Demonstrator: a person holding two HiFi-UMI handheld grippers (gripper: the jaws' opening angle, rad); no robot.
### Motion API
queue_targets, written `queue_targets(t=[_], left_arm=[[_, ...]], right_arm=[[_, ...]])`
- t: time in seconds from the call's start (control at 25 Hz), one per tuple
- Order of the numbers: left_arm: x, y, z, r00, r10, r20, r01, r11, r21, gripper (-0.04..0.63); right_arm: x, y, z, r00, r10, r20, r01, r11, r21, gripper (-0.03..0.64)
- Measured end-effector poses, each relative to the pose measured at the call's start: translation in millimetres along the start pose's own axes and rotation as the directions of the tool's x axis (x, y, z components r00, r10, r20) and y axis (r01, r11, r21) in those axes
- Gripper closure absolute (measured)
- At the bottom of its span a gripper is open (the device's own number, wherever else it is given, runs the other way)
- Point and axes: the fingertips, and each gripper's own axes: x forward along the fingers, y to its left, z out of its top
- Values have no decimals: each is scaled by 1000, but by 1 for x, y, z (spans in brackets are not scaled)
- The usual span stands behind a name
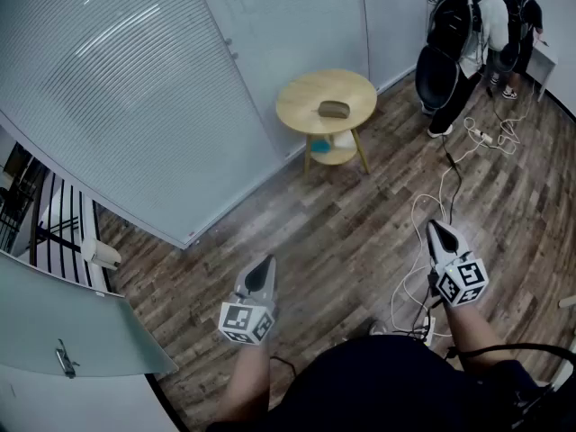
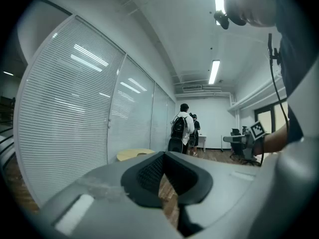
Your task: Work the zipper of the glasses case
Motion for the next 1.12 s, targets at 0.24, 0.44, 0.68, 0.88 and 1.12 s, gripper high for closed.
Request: queue_targets(t=[0.24, 0.44, 0.68, 0.88, 1.12], left_arm=[[33, -26, 4, 999, -44, -1, 44, 999, 15, 594], [81, -71, 5, 995, -100, -2, 100, 994, 50, 594], [122, -85, 0, 993, -111, 26, 111, 994, -8, 594], [170, -64, -11, 994, -96, -55, 98, 995, 37, 594], [266, -13, -1, 989, -142, -48, 145, 987, 67, 594]], right_arm=[[-10, -23, 3, 1000, 6, -6, -6, 1000, -31, 611], [-24, -58, -8, 999, -7, -34, 6, 1000, -19, 611], [-14, -95, -29, 996, 11, -83, -10, 1000, 12, 611], [22, -107, -35, 992, 70, -105, -66, 997, 44, 610], [110, -105, -37, 982, 146, -116, -148, 989, -11, 611]])
